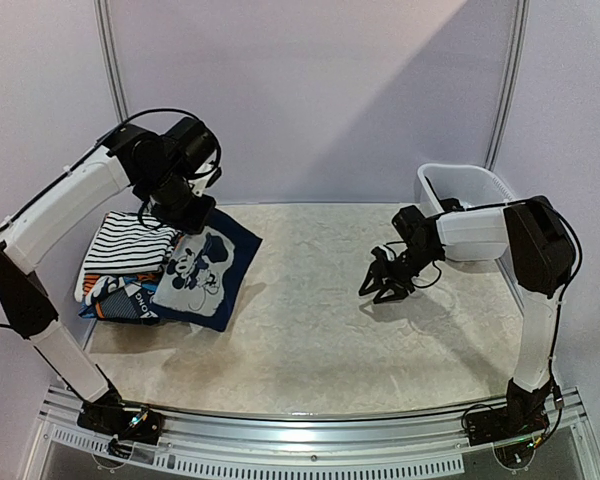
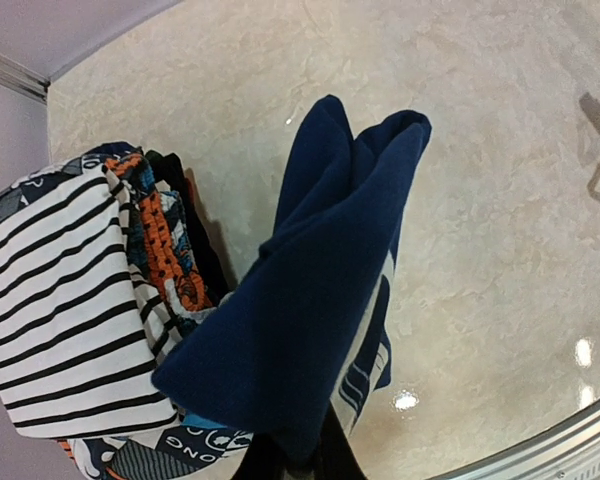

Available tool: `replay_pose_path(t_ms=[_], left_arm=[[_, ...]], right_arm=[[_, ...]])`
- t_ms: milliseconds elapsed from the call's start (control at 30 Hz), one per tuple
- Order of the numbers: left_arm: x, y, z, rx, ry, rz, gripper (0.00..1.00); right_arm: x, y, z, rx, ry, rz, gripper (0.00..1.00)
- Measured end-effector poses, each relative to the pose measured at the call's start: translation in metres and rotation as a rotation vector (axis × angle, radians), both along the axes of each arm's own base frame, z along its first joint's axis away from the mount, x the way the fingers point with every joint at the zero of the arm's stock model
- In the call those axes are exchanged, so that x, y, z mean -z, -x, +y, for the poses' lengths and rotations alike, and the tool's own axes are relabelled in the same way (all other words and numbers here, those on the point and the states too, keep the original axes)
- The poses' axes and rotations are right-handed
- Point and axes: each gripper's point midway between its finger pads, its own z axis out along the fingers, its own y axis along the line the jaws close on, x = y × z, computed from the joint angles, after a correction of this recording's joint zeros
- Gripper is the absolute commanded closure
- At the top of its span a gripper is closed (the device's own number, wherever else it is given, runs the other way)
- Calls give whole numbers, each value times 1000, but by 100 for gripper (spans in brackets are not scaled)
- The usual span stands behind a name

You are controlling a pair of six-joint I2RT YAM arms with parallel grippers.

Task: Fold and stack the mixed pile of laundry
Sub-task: Place the square-folded T-shirt at the corner of the board.

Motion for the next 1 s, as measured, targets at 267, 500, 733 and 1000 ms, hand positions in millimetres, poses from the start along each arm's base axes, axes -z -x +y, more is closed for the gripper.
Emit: replay_pose_path(t_ms=[267, 500, 733, 1000], left_arm=[[-35, -12, 14, -34, 30, -80, 100], [-80, -27, 28, -70, 86, -191, 100], [-105, -34, 43, -108, 119, -254, 100], [-115, -30, 58, -141, 173, -262, 100]], right_arm=[[1, 1, 0, 0, 1, 3, 48], [1, 1, 0, 0, 1, 3, 48], [1, 1, 0, 0, 1, 3, 49], [1, 1, 0, 0, 1, 3, 49]])
